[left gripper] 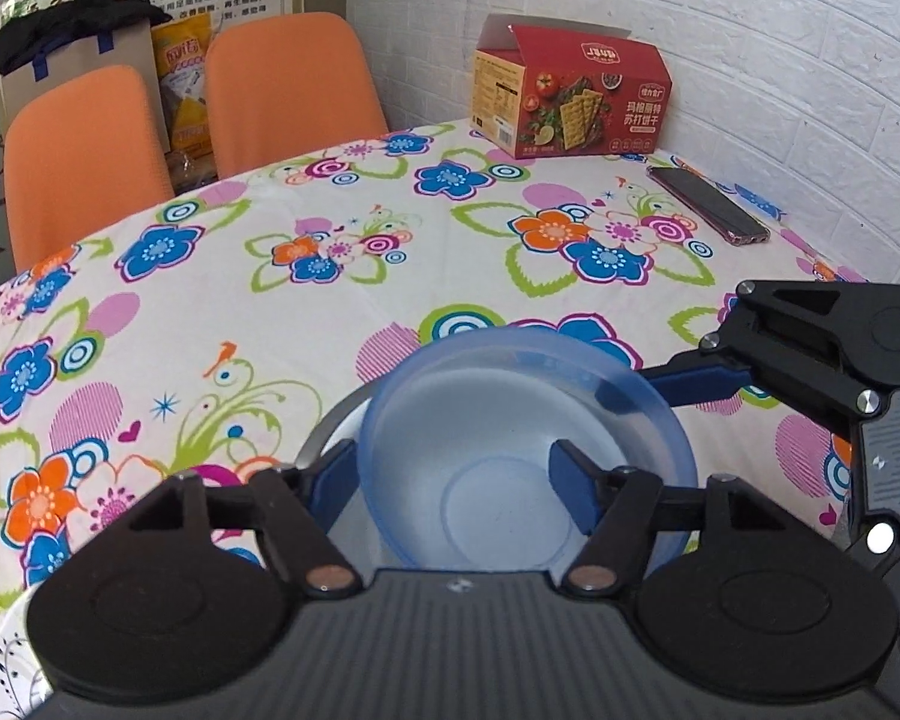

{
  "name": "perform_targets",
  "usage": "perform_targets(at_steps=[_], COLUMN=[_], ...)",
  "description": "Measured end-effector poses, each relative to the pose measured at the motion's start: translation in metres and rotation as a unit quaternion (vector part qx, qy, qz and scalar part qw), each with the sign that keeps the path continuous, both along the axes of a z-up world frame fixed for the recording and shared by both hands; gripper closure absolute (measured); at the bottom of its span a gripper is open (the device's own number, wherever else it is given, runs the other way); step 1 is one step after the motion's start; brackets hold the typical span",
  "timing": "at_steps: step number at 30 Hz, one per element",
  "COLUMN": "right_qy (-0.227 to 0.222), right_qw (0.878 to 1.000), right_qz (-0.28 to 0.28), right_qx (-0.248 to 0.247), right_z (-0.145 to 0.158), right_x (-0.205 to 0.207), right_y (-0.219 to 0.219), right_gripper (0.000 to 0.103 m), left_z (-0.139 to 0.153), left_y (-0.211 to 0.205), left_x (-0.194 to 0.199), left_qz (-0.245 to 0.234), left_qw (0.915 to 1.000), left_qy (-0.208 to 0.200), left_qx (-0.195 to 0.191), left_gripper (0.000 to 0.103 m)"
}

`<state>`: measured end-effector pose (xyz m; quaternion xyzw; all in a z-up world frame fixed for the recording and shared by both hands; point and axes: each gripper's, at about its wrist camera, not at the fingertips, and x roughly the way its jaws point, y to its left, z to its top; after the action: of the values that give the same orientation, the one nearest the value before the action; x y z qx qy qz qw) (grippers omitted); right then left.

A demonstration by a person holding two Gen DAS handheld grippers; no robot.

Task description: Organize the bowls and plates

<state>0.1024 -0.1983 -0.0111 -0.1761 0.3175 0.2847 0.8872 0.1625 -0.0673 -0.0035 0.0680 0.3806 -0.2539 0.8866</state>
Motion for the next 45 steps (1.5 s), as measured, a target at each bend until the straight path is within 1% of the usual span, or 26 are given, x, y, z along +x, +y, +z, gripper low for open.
perform_targets(at_steps=[4,6,9,12,15,18,20,23,28,30,33,36,39,43,45], right_qy=[0.007,0.017,0.026,0.018,0.009,-0.004,-0.009,0.002,0.032,0.043,0.061,0.061,0.059,0.079,0.087], right_qw=[1.000,1.000,1.000,1.000,0.999,0.999,0.997,0.995,0.985,0.979,0.972,0.976,0.981,0.984,0.984], right_qz=[-0.006,-0.006,-0.006,-0.017,-0.026,-0.040,-0.057,-0.083,-0.130,-0.152,-0.170,-0.168,-0.155,-0.142,-0.141], right_qx=[0.005,0.011,0.002,0.013,0.025,0.033,0.041,0.061,0.108,0.127,0.150,0.128,0.097,0.069,0.066], right_z=[0.003,0.004,0.003,0.005,0.012,0.019,0.023,0.020,0.004,-0.003,-0.010,-0.015,-0.018,-0.025,-0.026], right_x=[-0.007,-0.010,-0.018,-0.031,-0.038,-0.038,-0.034,-0.018,0.000,0.005,0.013,0.020,0.025,0.036,0.039], right_y=[-0.004,-0.007,-0.008,-0.016,-0.023,-0.025,-0.026,-0.030,-0.041,-0.045,-0.047,-0.036,-0.023,-0.012,-0.009], right_gripper=[0.030,0.030,0.030,0.030,0.030,0.030,0.030,0.030,0.030,0.029,0.030,0.029,0.030,0.029,0.029], left_z=[0.002,0.003,0.004,0.006,0.013,0.025,0.030,0.033,0.024,0.017,0.007,-0.003,-0.011,-0.022,-0.024], left_y=[0.008,0.011,0.014,0.018,0.024,0.028,0.030,0.034,0.040,0.040,0.036,0.032,0.027,0.026,0.026], left_x=[0.004,0.005,0.005,0.000,-0.007,-0.013,-0.014,-0.011,0.001,0.006,0.016,0.027,0.037,0.046,0.049], left_qz=[0.004,0.005,0.005,0.008,0.013,0.019,0.024,0.041,0.055,0.052,0.048,0.050,0.046,0.037,0.026], left_qw=[0.9997,0.9997,0.9996,0.9995,0.9993,0.9986,0.9983,0.9980,0.9984,0.9986,0.9984,0.9977,0.9968,0.9951,0.9952], left_qy=[0.014,0.012,0.014,0.015,0.004,-0.008,-0.018,-0.023,-0.001,0.010,0.029,0.041,0.045,0.056,0.061], left_qx=[-0.019,-0.019,-0.022,-0.025,-0.034,-0.049,-0.050,-0.041,-0.014,-0.004,0.006,0.021,0.048,0.072,0.072], left_gripper=[0.031,0.031,0.031,0.031,0.031,0.030,0.029,0.029,0.029,0.029,0.029,0.029,0.029,0.029,0.028])
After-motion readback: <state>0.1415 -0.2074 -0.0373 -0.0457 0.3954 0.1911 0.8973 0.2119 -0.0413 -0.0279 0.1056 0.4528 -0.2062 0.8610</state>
